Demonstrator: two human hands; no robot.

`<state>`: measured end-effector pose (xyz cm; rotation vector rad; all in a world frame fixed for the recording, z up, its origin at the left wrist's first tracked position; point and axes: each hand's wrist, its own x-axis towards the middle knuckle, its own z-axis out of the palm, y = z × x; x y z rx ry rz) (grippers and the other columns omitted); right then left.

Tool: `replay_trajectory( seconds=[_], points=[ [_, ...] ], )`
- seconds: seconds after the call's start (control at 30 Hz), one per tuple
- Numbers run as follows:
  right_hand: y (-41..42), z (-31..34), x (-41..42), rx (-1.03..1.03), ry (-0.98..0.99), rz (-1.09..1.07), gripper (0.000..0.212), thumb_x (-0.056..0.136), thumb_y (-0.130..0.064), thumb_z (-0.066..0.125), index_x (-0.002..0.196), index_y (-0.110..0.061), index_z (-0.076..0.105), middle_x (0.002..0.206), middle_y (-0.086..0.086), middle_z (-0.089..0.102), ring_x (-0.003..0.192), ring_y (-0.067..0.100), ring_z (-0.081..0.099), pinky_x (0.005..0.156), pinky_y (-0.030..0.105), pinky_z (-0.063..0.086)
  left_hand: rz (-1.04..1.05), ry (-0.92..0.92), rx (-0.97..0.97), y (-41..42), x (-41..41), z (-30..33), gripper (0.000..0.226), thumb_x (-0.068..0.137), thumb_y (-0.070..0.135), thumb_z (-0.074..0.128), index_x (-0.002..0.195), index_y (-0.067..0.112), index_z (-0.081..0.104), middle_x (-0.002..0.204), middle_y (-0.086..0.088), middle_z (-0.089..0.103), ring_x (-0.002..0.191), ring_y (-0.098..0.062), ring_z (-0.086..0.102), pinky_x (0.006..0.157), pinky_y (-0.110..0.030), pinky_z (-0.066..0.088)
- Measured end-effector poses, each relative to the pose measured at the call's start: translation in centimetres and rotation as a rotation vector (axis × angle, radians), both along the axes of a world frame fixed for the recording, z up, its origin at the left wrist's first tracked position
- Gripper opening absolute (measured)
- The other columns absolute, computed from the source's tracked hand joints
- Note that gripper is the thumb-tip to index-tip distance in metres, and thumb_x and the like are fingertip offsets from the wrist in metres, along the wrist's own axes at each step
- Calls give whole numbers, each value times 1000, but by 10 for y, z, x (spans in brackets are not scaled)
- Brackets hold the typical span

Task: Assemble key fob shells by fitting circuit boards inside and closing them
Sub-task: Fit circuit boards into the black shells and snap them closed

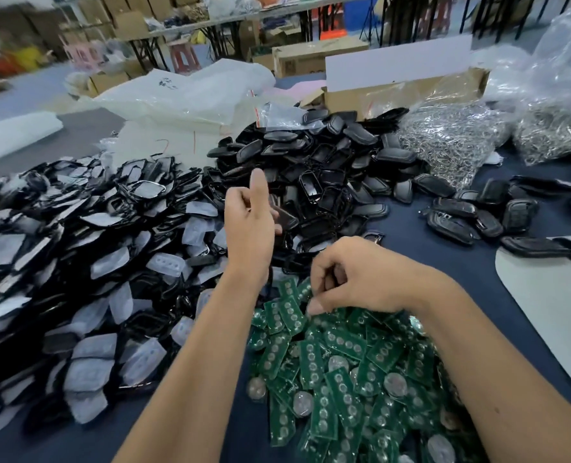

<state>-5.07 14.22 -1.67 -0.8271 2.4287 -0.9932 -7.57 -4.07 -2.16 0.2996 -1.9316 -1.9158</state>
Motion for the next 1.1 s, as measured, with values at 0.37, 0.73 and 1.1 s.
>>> replay_trajectory(
  seconds=[0.37,0.73,1.1],
  points=[
    [-6,-15,-7,-858,-176,-499,32,103,-10,62,77,-12,43,90,13,78,41,16,45,36,21,32,-93,4,50,6,15,-11,23,106,4,51,96,11,70,99,-6,69,74,-6,71,73,-23,58],
    [-10,-20,-12,-1058,26,-708,19,95,0,71,106,-13,63,66,4,67,55,23,69,50,27,56,-196,-42,109,19,22,-14,16,98,-4,61,95,9,71,98,-19,75,84,-25,78,73,-29,63],
    [-22,-24,-10,-955,158,-772,25,86,-11,85,91,-5,62,71,13,74,54,31,73,48,33,58,-291,-123,218,19,24,-15,24,101,-6,52,104,4,73,89,-9,78,83,-30,78,75,-31,63]
  ],
)
